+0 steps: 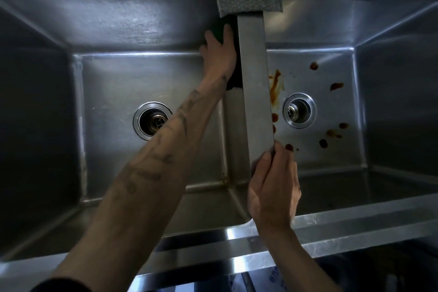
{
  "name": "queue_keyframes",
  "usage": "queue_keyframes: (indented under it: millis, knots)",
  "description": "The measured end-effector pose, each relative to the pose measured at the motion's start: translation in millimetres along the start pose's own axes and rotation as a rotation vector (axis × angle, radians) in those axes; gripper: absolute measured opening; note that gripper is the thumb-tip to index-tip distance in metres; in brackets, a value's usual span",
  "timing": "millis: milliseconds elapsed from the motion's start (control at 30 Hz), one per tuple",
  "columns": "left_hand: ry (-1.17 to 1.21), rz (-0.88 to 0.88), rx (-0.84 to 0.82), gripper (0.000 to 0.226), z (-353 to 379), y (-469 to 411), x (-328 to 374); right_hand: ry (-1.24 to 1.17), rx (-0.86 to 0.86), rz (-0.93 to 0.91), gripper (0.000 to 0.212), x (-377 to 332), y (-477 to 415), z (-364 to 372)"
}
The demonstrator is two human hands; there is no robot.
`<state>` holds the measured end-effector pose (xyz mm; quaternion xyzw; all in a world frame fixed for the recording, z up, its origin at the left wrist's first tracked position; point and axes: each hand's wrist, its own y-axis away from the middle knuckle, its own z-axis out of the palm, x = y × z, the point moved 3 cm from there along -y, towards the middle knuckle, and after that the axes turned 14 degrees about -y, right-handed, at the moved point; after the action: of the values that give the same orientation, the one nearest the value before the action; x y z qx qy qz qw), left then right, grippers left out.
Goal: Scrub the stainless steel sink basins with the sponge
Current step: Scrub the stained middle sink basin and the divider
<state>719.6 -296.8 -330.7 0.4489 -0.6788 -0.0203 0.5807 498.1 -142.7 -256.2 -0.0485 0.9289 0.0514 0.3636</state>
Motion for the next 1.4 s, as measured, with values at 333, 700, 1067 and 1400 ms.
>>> queue_keyframes:
  millis: [333,700,1067,1400]
  knots:
    - [-0.076,-0.091,-0.038,0.067,13.3,-59.8,-40.4,0.02,-0.006,-0.015,0.032,1.7,-0.2,1.2]
    - [-0.295,-0.109,-0.26,0.062,16.1,10.0,-113.2,0.041,0.017,-0.026,0.03,2.2,0.1,2.0]
    - [-0.514,-0.356,-0.601,0.075,19.8,158.9,-185.8,0.041,0.024,-0.036,0.028,5.1,0.5,2.6]
    - [-0.092,-0.285,-0.509,0.051,3.0,193.3,-122.9,0.045,0.015,0.015,0.028,-0.1,0.2,-0.7]
